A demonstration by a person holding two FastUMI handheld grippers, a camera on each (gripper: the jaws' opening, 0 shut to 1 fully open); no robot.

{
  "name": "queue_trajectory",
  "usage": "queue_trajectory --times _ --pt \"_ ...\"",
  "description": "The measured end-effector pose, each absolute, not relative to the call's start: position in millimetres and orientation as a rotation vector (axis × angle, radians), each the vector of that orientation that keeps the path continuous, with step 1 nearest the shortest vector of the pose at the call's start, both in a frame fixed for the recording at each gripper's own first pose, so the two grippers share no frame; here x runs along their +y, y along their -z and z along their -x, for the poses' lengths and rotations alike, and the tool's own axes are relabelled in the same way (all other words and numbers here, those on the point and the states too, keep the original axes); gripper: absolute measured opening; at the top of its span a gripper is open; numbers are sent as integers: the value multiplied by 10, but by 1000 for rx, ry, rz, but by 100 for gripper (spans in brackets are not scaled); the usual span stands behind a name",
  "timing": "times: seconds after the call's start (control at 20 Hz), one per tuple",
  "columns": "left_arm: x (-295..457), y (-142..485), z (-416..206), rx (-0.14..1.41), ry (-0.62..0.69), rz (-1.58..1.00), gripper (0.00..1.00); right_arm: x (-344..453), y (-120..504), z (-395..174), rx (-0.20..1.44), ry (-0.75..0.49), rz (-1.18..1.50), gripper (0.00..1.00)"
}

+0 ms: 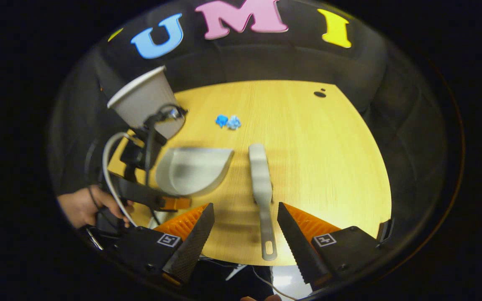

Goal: Pick up the small broom and dustpan from the desktop, sweep the trash into the dustpan with the broom, and then empty the trash into the garbage bin.

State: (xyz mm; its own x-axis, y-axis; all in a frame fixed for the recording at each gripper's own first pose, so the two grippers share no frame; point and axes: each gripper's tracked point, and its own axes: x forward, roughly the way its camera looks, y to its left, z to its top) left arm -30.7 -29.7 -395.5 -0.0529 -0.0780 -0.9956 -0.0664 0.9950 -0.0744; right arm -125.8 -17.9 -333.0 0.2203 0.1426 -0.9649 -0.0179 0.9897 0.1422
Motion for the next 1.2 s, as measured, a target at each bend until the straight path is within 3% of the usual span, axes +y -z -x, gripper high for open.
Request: queue_trajectory --times 0.35,0.4,0.45,0.5,0.7,0.75,0.8,0.85,0.9,1.1,1.15,1.2 --pt "-279 3967 342 1580 77 123 31 -389 4099 1487 1642 -39 -15 99" --pt "-280 3968 340 1580 83 125 28 -405 4175 1499 1680 -43 -20 92" --pt "-280 3975 339 1582 88 128 29 -415 4236 1514 1721 -29 -43 100" --pt "-282 3984 334 1585 92 131 29 -397 4265 1507 1748 -12 -81 100" --pt "-269 3977 346 1590 108 132 29 -355 4374 1445 1795 -23 -108 84" --pt "-264 3978 354 1591 108 131 29 -352 4409 1464 1814 -31 -91 70" --pt "-265 3974 352 1592 108 131 29 -341 4436 1488 1826 -47 -74 80" --pt "-266 3976 355 1593 107 131 29 -337 4453 1521 1840 -65 -54 80" --pt "-270 3984 350 1593 107 129 29 -364 4441 1556 1861 -77 -19 70" --pt "-266 3976 360 1597 99 122 29 -377 4479 1483 1880 -65 -28 56" --pt "-265 3969 362 1599 97 119 29 -367 4489 1520 1918 -44 -56 41" --pt "-266 3970 361 1600 95 116 29 -354 4461 1537 1951 -30 -74 34"
